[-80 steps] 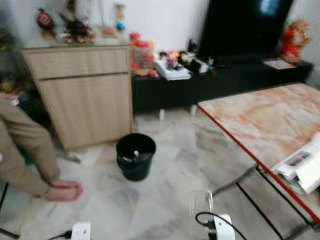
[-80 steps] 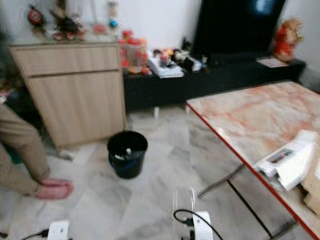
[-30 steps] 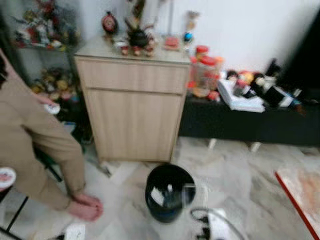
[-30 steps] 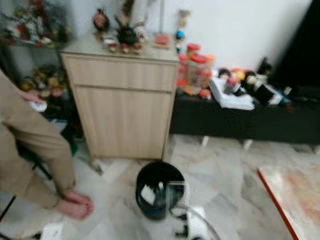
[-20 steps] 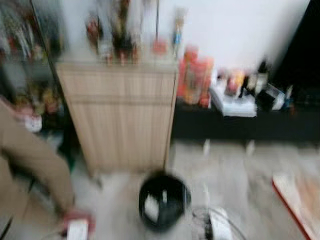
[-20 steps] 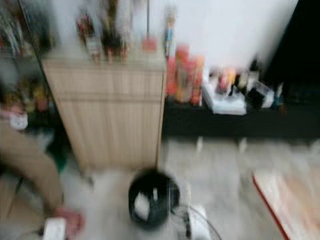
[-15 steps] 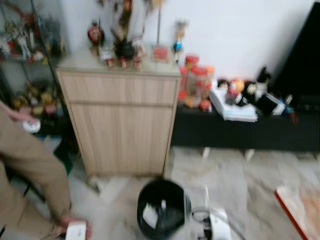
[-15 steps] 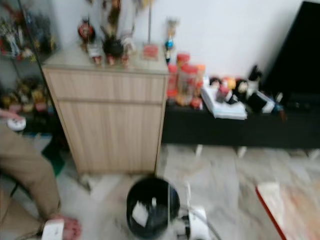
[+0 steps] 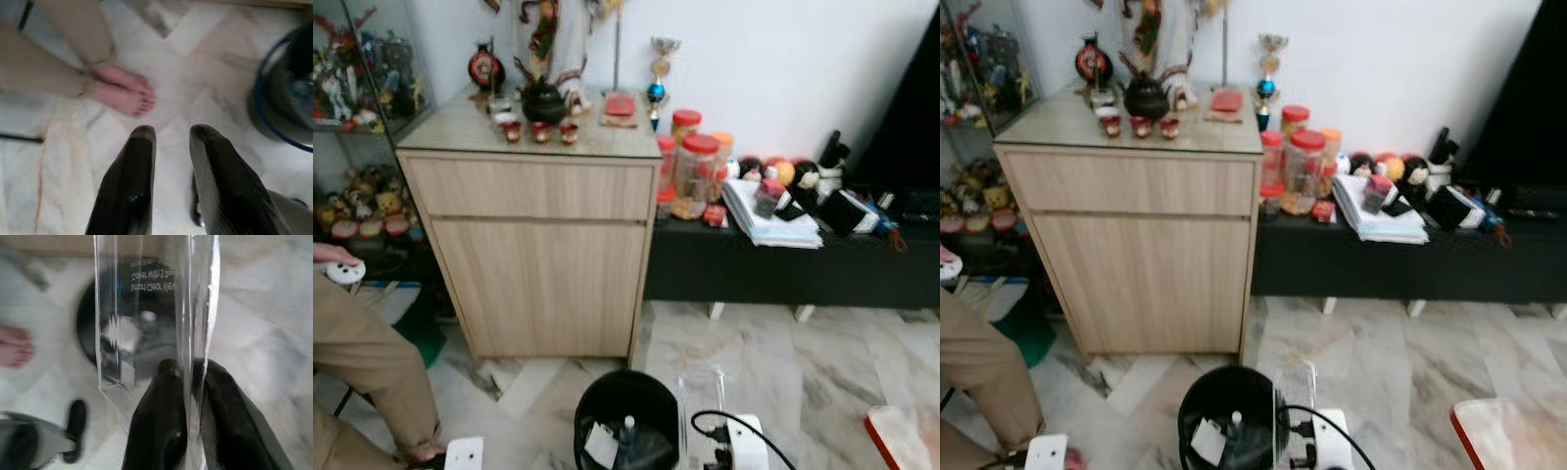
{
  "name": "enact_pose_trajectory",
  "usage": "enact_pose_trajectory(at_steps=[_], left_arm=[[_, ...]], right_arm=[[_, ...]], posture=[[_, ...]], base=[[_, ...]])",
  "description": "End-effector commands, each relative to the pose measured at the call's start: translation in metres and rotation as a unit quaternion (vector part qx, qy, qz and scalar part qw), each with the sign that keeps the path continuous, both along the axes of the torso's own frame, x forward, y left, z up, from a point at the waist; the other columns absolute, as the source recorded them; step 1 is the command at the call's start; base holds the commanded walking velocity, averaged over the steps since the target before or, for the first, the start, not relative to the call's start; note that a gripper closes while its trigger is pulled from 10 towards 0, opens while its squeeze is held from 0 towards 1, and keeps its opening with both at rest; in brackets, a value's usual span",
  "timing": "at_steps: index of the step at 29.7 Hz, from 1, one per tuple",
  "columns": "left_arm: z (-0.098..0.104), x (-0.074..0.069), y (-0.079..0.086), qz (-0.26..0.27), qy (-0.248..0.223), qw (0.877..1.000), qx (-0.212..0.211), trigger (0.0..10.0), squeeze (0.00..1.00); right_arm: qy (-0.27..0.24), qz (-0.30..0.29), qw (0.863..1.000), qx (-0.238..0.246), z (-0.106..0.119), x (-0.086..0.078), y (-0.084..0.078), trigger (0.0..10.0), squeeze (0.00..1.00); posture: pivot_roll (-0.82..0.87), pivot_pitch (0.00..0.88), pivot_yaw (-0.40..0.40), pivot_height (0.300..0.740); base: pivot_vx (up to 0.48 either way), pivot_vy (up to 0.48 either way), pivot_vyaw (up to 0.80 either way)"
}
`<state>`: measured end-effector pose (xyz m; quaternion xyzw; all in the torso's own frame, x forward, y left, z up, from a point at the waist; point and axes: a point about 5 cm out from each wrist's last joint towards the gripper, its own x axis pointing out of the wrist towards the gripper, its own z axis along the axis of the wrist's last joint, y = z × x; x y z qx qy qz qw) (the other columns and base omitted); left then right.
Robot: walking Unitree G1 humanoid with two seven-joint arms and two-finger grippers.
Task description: Picking trash to rubbish bin
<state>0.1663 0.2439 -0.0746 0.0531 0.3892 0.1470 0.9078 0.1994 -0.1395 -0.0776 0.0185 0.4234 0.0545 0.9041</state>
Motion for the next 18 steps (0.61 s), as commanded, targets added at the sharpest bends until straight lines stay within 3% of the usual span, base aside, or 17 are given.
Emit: enact_pose_trajectory(at_steps=[1, 18], left_arm=[[-0.0004, 0.0041, -0.0071, -0.004, -0.001, 1.0, -0.009, 10.0, 0.0], [0.0029, 0.0089, -0.0066, -0.004, -0.019, 1.0, -0.008, 10.0, 0.0]], right_arm=[[-0.002, -0.011, 1.0, -0.012, 0.0008, 0.0011, -0.0118, 10.0, 0.0], [0.008, 0.002, 1.0, -0.005, -0.0002, -0.0001, -0.0091, 10.0, 0.0]], posture=[[0.05, 0.002, -0.091, 0.74], [0.05, 0.022, -0.09, 0.74]], base=[[0.386, 0.0, 0.0], [0.343, 0.0, 0.0]])
